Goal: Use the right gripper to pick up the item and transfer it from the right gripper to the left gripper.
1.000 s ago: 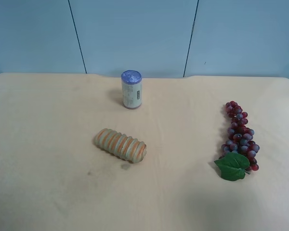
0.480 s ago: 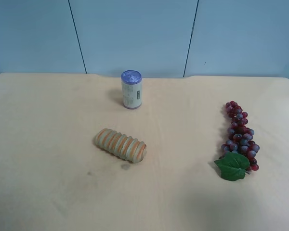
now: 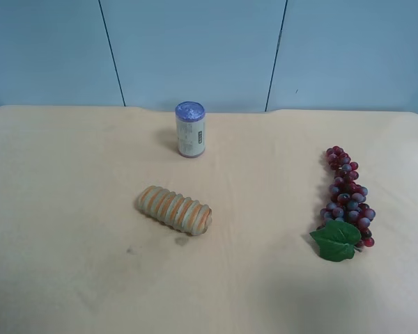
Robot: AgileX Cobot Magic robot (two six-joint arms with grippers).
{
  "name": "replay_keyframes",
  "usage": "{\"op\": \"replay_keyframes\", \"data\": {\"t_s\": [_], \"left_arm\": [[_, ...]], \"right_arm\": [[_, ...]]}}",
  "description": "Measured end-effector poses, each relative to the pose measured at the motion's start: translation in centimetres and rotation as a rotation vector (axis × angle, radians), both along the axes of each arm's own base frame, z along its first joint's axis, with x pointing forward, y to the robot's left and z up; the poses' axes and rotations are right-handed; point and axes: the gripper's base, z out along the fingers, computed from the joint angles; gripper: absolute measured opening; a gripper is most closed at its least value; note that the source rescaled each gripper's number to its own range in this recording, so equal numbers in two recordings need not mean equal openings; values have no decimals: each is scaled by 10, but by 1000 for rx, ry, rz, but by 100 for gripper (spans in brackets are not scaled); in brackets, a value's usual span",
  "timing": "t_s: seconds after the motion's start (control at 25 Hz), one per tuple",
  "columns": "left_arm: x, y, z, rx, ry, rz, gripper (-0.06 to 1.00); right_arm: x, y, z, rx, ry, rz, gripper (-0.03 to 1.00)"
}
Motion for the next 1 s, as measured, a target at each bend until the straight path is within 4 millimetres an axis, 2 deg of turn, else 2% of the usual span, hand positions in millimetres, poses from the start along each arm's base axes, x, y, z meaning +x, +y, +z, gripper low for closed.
{"op": "replay_keyframes", "data": {"t_s": [0.24,0.4,0.56,0.72,0.88,1.0], "left_arm": [[0,0,0,0,0,0,81],[0,0,0,0,0,0,81],[0,0,0,0,0,0,81],[0,0,0,0,0,0,81],[0,0,0,0,0,0,81],[0,0,0,0,0,0,81]], "right_arm": [[2,1,0,-9,15,19,100],[23,1,13,40,96,-9,100],[64,1,27,62,173,-25,100],[117,3,31,90,258,-27,100],[176,3,27,107,342,-35,100],[219,3,15,106,439,-43,100]]}}
